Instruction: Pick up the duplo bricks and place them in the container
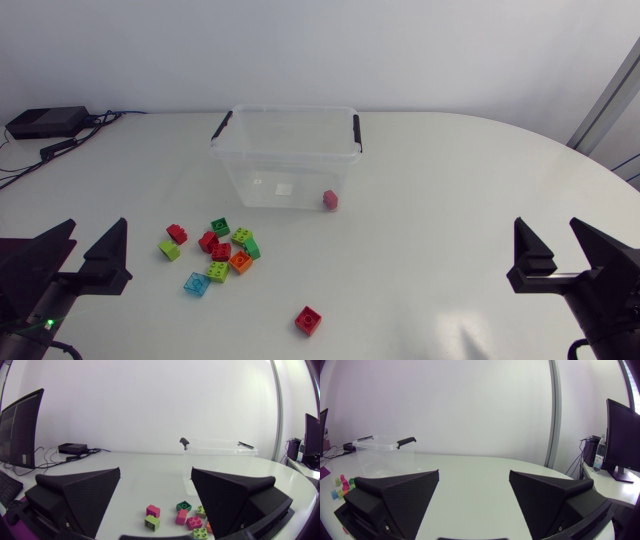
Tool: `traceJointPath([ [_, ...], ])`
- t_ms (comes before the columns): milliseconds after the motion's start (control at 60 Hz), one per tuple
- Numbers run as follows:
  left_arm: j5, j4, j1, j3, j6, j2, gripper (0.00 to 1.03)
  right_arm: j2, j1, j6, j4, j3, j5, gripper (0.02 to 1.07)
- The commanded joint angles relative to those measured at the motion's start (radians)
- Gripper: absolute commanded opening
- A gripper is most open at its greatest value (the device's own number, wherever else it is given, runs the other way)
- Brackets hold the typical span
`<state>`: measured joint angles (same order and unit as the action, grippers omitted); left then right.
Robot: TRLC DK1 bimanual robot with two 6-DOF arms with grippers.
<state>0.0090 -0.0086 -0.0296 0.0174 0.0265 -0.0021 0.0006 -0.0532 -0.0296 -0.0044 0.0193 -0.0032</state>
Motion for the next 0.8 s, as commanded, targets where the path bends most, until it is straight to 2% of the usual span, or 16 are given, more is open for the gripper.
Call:
traceJointPath([
  [0, -0.006, -0.001, 0.005, -0.016, 0.02, -0.009, 0.99, -0.007, 0.009, 0.0, -0.002, -0.019, -0.001, 1.03],
  [417, -0.004, -0.001, 0.016, -0.007, 0.021, -0.012, 0.99, -0.008, 0.041, -0.003, 0.003, -0.019, -0.001, 1.03],
  [500, -0.001, -0.059, 0.04, 0.05, 0.033, -0.01, 0.99, -0.007, 0.038, -0.003, 0.007, -0.001, -0.001, 1.03],
  [600, -0.001, -0.077, 0.062, 0.096, 0.046, 0.005, 0.99, -0.005, 0.038, -0.004, 0.007, 0.018, -0.001, 1.03],
  [717, -0.001, -0.077, 0.08, 0.2, 0.073, 0.149, 0.97, 0.039, 0.049, -0.004, 0.03, 0.065, -0.004, 1.02],
  [783, -0.001, -0.088, 0.083, 0.262, 0.073, 0.244, 0.96, 0.136, 0.067, -0.003, 0.049, 0.113, -0.004, 1.02],
])
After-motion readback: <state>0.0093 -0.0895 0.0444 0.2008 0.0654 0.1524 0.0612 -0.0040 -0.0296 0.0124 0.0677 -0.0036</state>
